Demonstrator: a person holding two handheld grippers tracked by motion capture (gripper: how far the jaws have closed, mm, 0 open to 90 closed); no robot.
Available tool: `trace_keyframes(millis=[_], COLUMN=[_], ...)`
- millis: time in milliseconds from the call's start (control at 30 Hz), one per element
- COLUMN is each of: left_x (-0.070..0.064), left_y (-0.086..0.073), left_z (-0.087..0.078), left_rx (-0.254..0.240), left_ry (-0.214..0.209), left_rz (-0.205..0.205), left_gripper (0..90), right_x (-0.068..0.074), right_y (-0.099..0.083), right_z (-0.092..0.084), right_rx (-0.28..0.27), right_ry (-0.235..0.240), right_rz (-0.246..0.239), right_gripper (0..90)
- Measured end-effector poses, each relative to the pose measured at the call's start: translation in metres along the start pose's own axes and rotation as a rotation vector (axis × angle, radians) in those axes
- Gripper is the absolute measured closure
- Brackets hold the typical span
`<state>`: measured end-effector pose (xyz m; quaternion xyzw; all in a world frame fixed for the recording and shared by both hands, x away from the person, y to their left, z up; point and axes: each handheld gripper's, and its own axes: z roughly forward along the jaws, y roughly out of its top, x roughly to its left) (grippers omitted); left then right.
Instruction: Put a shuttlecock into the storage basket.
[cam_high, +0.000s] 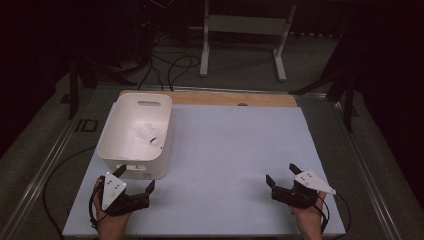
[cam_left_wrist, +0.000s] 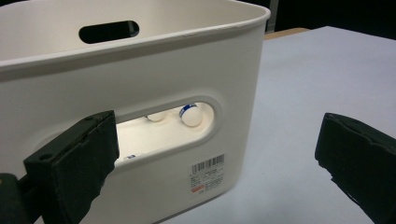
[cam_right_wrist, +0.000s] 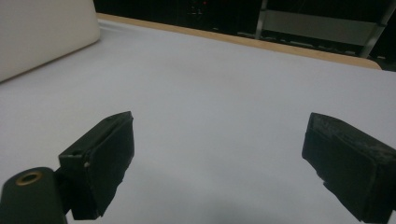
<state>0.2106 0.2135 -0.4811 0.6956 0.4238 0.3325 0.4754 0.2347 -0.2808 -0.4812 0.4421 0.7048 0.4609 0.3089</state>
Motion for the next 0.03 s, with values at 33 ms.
trace_keyframes(millis=[33], left_x=[0.0003], left_y=[-0.0001], left_z=[0.0000], left_rx=[0.001], left_ry=[0.004], left_rz=[0.000], left_gripper=[0.4], right_x=[0.0000], right_y=[-0.0028], right_z=[0.0003], right_rx=[-0.003], right_ry=[-0.002], right_rz=[0.000], right_gripper=[9.3])
